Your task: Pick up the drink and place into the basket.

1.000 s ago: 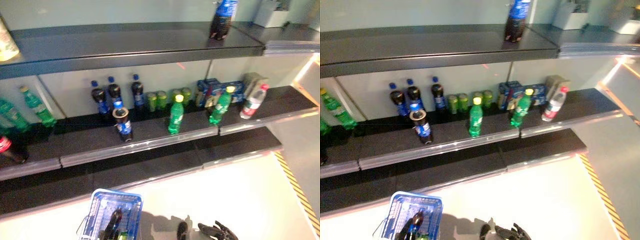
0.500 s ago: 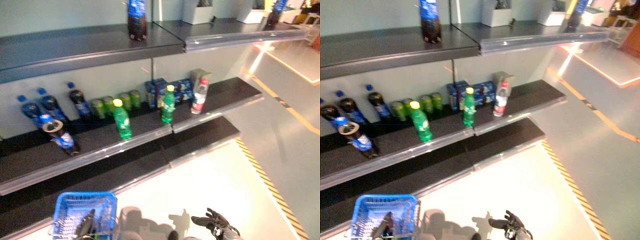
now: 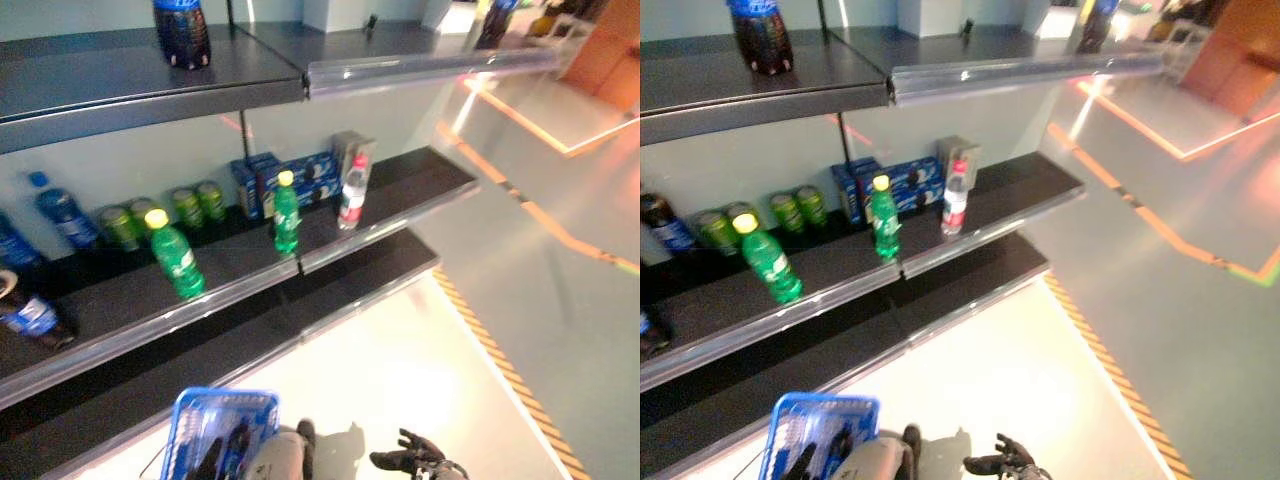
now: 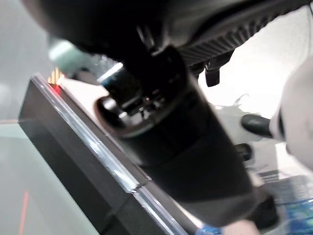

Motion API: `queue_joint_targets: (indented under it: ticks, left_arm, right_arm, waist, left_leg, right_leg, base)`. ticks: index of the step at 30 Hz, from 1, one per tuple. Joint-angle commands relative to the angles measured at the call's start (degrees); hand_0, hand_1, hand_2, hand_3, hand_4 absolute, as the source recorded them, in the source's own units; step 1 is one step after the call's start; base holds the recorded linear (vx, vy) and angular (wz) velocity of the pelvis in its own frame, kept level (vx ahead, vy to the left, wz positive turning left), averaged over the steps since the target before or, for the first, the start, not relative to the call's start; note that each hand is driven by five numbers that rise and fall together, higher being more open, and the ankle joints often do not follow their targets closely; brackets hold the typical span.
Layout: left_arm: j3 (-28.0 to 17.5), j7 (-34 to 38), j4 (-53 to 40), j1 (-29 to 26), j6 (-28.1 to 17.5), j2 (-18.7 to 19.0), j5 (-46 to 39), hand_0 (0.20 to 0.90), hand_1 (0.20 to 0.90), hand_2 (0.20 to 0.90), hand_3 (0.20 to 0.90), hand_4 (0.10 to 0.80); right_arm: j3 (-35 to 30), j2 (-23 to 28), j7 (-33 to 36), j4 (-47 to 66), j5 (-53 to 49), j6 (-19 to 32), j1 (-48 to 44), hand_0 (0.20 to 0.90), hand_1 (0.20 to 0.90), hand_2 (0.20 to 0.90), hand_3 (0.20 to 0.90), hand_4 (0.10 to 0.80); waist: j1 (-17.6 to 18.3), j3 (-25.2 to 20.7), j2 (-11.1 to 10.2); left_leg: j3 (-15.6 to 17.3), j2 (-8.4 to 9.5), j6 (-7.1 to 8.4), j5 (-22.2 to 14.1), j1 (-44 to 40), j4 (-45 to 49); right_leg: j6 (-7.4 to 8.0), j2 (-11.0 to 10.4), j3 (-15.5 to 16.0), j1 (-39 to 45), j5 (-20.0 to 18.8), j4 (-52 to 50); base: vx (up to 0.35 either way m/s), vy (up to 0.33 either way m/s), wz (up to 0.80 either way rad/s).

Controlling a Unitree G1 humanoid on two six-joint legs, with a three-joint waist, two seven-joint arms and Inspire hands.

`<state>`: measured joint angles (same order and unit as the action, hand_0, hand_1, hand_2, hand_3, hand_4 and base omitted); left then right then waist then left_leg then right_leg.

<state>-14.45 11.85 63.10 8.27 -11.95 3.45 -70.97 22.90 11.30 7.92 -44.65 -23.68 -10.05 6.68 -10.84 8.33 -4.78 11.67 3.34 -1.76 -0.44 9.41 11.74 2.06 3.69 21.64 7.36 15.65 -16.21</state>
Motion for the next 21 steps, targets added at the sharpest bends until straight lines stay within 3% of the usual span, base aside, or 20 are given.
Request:
queue_joint_targets:
  ticks: [1,2,3,5,6,7,8,10,11,12,14,16,17,18,19,21]
  left_arm:
    - [-0.3,-4.4,-5.7,1.1,-8.3,6.7,1.7,0.300,0.300,0.300,0.200,0.100]
    - [0.0,-4.9,-5.9,1.0,-8.1,6.9,1.3,0.300,0.300,0.300,0.200,0.100]
    - [1.0,-5.8,-6.3,0.4,-8.4,7.0,0.1,0.300,0.300,0.300,0.200,0.100]
    - [3.1,-6.3,-7.6,-1.3,-8.7,6.8,-1.3,0.300,0.300,0.300,0.200,0.100]
    - [3.8,-6.6,-8.2,-1.8,-8.8,6.8,-1.5,0.300,0.300,0.300,0.200,0.100]
    - [5.2,-7.0,-9.5,-3.2,-8.7,6.8,-1.6,0.300,0.300,0.300,0.200,0.100]
    - [6.7,-7.1,-10.5,-4.1,-8.2,7.1,-1.3,0.300,0.300,0.300,0.200,0.100]
    - [9.3,-5.6,-12.5,-6.5,-7.4,8.0,-1.4,0.300,0.300,0.300,0.200,0.100]
    - [9.7,-4.8,-13.3,-6.9,-7.4,8.3,-2.4,0.300,0.300,0.300,0.200,0.100]
    - [9.8,-4.0,-14.7,-6.6,-7.5,8.8,-3.2,0.300,0.300,0.300,0.200,0.100]
    - [9.8,-3.4,-15.2,-6.4,-7.8,8.9,-3.4,0.300,0.300,0.300,0.200,0.100]
    - [8.6,-2.7,-15.1,-4.7,-9.1,7.5,-3.3,0.300,0.300,0.300,0.200,0.100]
    - [7.5,-2.5,-14.7,-3.5,-8.5,6.8,-3.4,0.300,0.300,0.300,0.200,0.100]
    - [7.5,-2.4,-14.7,-3.4,-8.5,6.8,-3.4,0.300,0.300,0.300,0.200,0.100]
    - [7.1,-2.6,-14.1,-2.8,-8.1,6.3,-2.4,0.300,0.300,0.300,0.200,0.100]
    - [6.8,-3.0,-13.4,-2.1,-6.5,5.2,-0.1,0.300,0.300,0.300,0.200,0.100]
  right_arm:
    - [-1.6,0.6,-1.9,-1.4,2.1,2.6,-5.8,0.900,0.900,0.900,0.900,0.800]
    - [-1.5,0.5,-1.6,-1.3,2.1,2.4,-5.7,0.900,0.900,0.900,0.900,0.800]
    - [-1.7,0.4,-0.8,-1.1,2.1,1.7,-5.5,0.900,0.900,0.900,0.900,0.800]
    - [-2.5,1.0,-0.2,-1.5,2.2,2.6,-5.2,0.900,0.900,0.900,0.900,0.800]
    - [-2.7,1.2,-0.3,-1.9,2.0,3.4,-5.3,0.900,0.900,0.900,0.900,0.800]
    - [-3.3,1.7,-0.1,-2.2,1.4,4.5,-5.6,0.900,0.900,0.900,0.900,0.800]
    - [-3.8,1.9,0.8,-2.2,0.2,5.3,-5.7,0.900,0.900,0.900,0.900,0.800]
    - [-4.4,1.9,2.0,-1.9,-1.2,5.9,-5.6,0.900,0.900,0.900,0.900,0.800]
    - [-4.1,1.9,2.4,-1.6,-1.1,5.6,-5.8,0.900,0.900,0.900,0.900,0.800]
    - [-3.5,2.1,2.8,-0.5,-0.8,4.1,-6.2,0.900,0.900,0.900,0.900,0.800]
    - [-3.3,2.2,2.5,0.0,-0.1,3.6,-6.4,0.900,0.900,0.900,0.900,0.800]
    - [-2.7,3.4,2.2,2.9,-0.8,0.8,-7.1,0.900,0.900,0.900,0.900,0.800]
    - [-2.3,4.6,1.4,4.8,-0.8,-0.3,-7.4,0.900,0.900,0.900,0.900,0.800]
    - [-2.3,4.7,1.3,4.9,-0.7,-0.3,-7.4,0.900,0.900,0.900,0.900,0.800]
    - [-2.3,5.2,1.8,5.9,-1.1,-0.9,-7.3,0.900,0.900,0.900,0.900,0.800]
    - [-3.8,6.3,3.1,8.3,-2.5,-1.1,-6.5,0.900,0.900,0.900,0.900,0.800]
  waist:
    - [-3.1,-0.9,0.8]
    - [-2.5,-0.8,0.9]
    - [-1.5,-0.6,0.9]
    - [-0.4,-0.2,1.2]
    - [0.1,0.2,1.5]
    - [1.0,0.9,1.8]
    - [2.1,1.1,2.1]
    - [4.8,1.7,2.0]
    - [5.4,2.2,2.2]
    - [4.9,2.9,2.3]
    - [4.5,2.7,1.9]
    - [2.7,2.5,0.2]
    - [1.8,2.5,-0.6]
    - [1.8,2.5,-0.6]
    - [1.4,2.5,-0.5]
    - [1.3,2.8,-0.3]
  left_leg:
    - [1.8,5.72,-3.42,0.4,-4.6,-7.5]
    - [1.5,5.05,-3.23,0.1,-5.0,-7.3]
    - [1.4,3.98,-2.61,-0.2,-5.5,-6.4]
    - [-0.6,2.79,-1.44,-0.6,-4.4,-3.8]
    - [-1.5,2.34,-0.99,-0.6,-4.3,-3.2]
    - [-3.5,1.77,-0.29,-1.0,-4.9,-2.6]
    - [-5.2,1.30,-0.01,-1.8,-5.4,-2.5]
    - [-8.7,0.03,0.52,-5.2,-7.7,-2.3]
    - [-10.3,-1.09,0.80,-6.9,-8.6,-1.4]
    - [-11.5,-3.57,1.81,-7.3,-9.1,-0.5]
    - [-11.6,-4.23,2.32,-7.1,-8.6,-0.1]
    - [-11.5,-7.30,4.91,-5.7,-6.8,3.1]
    - [-11.4,-9.56,6.48,-2.7,-5.7,4.0]
    - [-11.5,-9.72,6.64,-2.4,-5.6,4.0]
    - [-10.8,-11.09,7.47,0.3,-4.9,3.9]
    - [-7.4,-13.00,7.93,3.6,-2.6,3.7]
  right_leg:
    - [11.18,2.3,-4.9,-2.1,-26.1,-20.7]
    - [11.34,2.3,-5.8,-3.9,-26.5,-22.3]
    - [10.98,0.6,-6.5,-6.1,-25.7,-21.2]
    - [8.28,-5.1,-6.2,-6.3,-20.4,-12.6]
    - [7.65,-6.5,-6.3,-6.4,-19.2,-9.6]
    - [6.48,-9.8,-7.6,-7.4,-18.6,-1.6]
    - [6.30,-12.6,-9.4,-9.1,-20.2,3.4]
    - [8.08,-19.8,-16.9,-14.6,-27.7,10.4]
    - [8.92,-20.8,-18.6,-15.4,-29.4,10.5]
    - [9.15,-19.4,-16.9,-12.8,-24.4,9.8]
    - [9.22,-18.9,-15.8,-11.6,-22.6,10.4]
    - [7.30,-16.5,-12.3,-7.7,-19.3,11.3]
    - [5.67,-14.9,-11.0,-6.3,-17.8,12.2]
    - [5.53,-14.7,-10.8,-6.2,-17.8,12.3]
    - [4.85,-14.0,-9.5,-5.4,-17.4,12.8]
    - [3.77,-13.2,-6.2,-4.2,-16.6,13.2]
  base:
    - [0.307,-0.113,0.20]
    - [0.374,-0.181,0.54]
    - [0.240,-0.158,0.58]
    - [0.219,-0.223,0.63]
    - [0.167,-0.332,0.58]
    - [0.139,-0.366,0.84]
    - [0.266,-0.550,1.15]
    - [0.316,-0.574,1.81]
    - [0.294,-0.606,2.37]
    - [0.202,-0.431,2.17]
    - [0.154,-0.435,0.93]
    - [0.198,-0.598,0.43]
    - [0.166,-0.428,0.08]
    - [0.170,-0.351,0.08]
    - [0.091,-0.227,0.33]
    - [0.068,-0.246,0.70]
